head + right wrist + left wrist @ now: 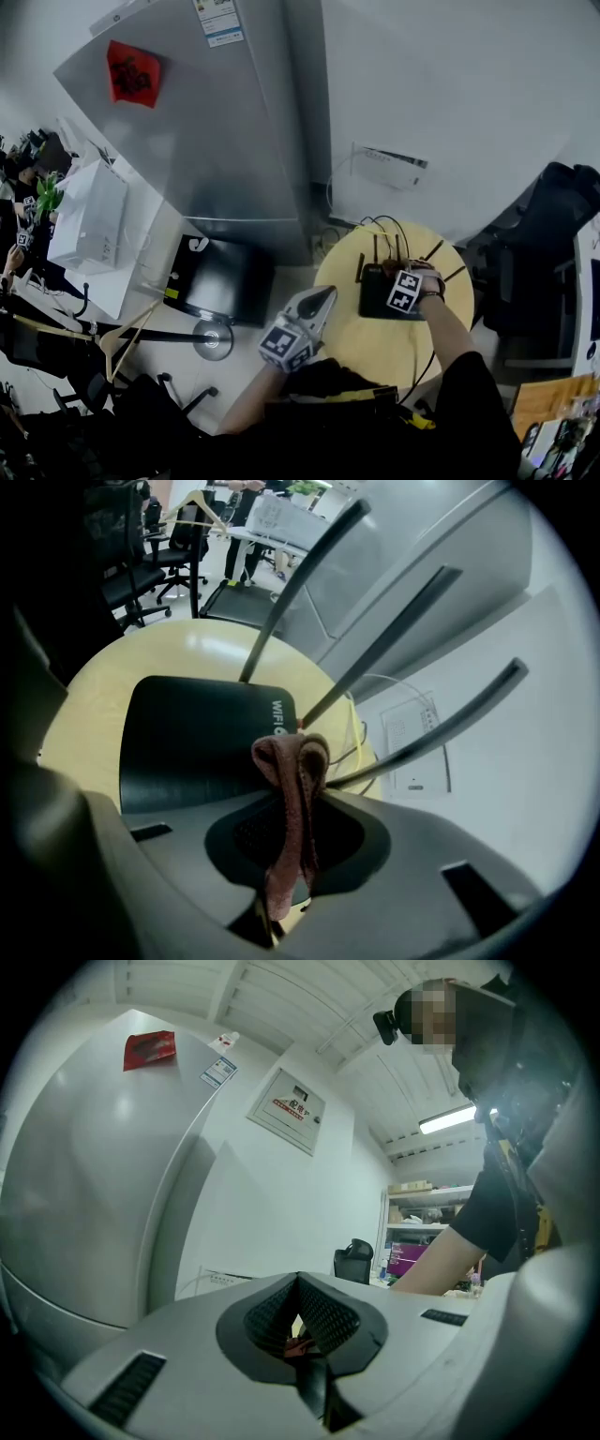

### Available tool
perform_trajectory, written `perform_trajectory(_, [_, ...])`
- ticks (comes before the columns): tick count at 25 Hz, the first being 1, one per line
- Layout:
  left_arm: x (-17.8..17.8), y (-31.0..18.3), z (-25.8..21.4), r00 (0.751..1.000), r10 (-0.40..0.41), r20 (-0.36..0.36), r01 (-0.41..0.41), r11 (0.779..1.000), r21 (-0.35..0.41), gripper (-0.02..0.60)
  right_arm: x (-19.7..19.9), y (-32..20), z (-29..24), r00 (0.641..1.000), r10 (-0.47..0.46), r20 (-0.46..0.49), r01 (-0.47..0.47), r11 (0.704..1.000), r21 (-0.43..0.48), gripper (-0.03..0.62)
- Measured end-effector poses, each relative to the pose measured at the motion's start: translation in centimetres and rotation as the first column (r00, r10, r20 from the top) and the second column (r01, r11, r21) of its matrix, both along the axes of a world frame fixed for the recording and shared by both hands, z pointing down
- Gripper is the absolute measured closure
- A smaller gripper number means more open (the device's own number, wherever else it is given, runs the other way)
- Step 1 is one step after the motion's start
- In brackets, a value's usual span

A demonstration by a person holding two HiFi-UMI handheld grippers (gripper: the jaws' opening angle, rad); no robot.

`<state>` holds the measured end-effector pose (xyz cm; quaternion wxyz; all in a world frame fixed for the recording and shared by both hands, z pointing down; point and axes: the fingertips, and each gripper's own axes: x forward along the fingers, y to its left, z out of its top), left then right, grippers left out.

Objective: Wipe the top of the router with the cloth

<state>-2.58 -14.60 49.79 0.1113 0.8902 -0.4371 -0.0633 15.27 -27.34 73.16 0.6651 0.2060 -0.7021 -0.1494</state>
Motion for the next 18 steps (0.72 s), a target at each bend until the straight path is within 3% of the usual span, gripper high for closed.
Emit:
perform_trajectory(3, [-0.4,0.1,0.3,1.0,-0.006,0.002,0.006,1.0,-0.015,0.588,0.2,1.5,1.7,1.0,0.011,-0.029,-0.013,0.997,-0.078,0.534])
perform_trajectory(7, [0.3,0.4,0.2,0.999,0.047,0.003,-0.047,0.999,0.002,0.588,0.4,2.5,2.2,0.996,0.083,-0.038,-0.088,0.987,-0.137,0.533])
perform_trajectory(12, [1.2,0.4,0.1,0.997,0.073,0.011,-0.073,0.997,-0.006,0.588,0.8,4.2,2.3,0.994,0.1,-0.032,-0.105,0.965,-0.241,0.533])
perform_trajectory(18, [1.7,0.7,-0.6,0.994,0.111,0.007,-0.111,0.994,0.011,0.588,1.3,6.5,2.3,0.993,0.115,0.001,-0.111,0.956,-0.271,0.533])
